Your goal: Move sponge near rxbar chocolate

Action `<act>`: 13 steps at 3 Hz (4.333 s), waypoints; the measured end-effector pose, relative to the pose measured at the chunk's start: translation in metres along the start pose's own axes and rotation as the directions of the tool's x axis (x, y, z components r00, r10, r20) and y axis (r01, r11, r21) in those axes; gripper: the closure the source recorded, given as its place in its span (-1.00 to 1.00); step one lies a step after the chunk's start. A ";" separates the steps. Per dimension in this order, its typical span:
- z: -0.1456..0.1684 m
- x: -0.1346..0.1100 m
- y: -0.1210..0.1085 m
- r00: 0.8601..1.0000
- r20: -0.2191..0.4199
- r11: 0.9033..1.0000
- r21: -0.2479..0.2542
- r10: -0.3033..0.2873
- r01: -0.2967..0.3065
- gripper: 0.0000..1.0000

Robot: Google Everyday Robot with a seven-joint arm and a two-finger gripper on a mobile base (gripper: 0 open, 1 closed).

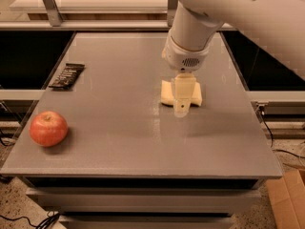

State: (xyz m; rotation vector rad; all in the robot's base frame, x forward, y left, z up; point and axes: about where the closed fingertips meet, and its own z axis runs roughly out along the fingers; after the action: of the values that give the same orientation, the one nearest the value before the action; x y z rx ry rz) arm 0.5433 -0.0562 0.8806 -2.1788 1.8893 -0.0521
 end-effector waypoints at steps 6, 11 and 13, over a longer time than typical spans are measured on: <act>0.044 0.026 -0.026 0.999 -0.039 1.000 -0.028 0.004 -0.005 -0.20; 0.034 -0.015 -0.054 0.991 -0.042 0.992 -0.003 -0.128 0.128 1.00; 0.028 -0.095 -0.092 0.937 -0.015 0.937 0.016 -0.349 0.349 1.00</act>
Offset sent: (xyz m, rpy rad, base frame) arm 0.0395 -0.0140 -0.0389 -0.0511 0.0114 -0.0013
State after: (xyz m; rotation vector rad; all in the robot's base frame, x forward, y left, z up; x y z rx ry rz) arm 0.6234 0.0529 0.8866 -2.4787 1.4766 -0.1474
